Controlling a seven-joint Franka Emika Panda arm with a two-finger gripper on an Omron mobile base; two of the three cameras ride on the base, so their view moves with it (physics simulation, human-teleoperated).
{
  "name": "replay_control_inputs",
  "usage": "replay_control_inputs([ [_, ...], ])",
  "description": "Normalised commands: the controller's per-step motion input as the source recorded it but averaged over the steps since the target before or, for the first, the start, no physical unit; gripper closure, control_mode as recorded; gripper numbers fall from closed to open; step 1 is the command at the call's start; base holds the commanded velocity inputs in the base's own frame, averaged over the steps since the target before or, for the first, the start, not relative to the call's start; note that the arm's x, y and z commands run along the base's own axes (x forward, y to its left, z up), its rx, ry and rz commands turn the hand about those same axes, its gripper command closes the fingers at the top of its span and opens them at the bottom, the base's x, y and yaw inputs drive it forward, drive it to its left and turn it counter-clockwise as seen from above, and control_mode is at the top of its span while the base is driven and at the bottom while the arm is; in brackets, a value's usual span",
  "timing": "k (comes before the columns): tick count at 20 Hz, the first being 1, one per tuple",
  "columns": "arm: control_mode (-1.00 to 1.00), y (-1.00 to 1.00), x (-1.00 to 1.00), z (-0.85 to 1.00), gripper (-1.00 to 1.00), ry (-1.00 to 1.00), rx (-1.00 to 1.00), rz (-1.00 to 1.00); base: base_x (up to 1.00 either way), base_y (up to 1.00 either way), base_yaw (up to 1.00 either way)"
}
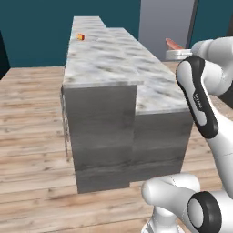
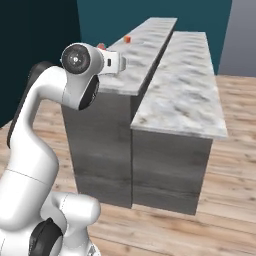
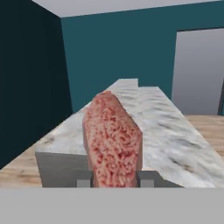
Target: Take the cheese, steak, and tomato from the fridge and place them on the plate on the dining counter to create an appetizer plate.
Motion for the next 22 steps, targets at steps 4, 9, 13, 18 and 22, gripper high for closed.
replay_control_inputs([
  [4,1.00,0.00,0.00,0.00,1.00,0.00,0.00,0.00,0.00,1.00,-0.08],
  [9,1.00,0.00,0.00,0.00,1.00,0.00,0.00,0.00,0.00,1.00,-0.08],
  [13,1.00,0.00,0.00,0.00,1.00,0.00,0.00,0.00,-0.02,1.00,-0.08],
  [18,1.00,0.00,0.00,0.00,1.00,0.00,0.00,0.00,0.12,1.00,-0.06],
  [22,1.00,0.00,0.00,0.00,1.00,0.00,0.00,0.00,0.26,0.89,-0.09],
])
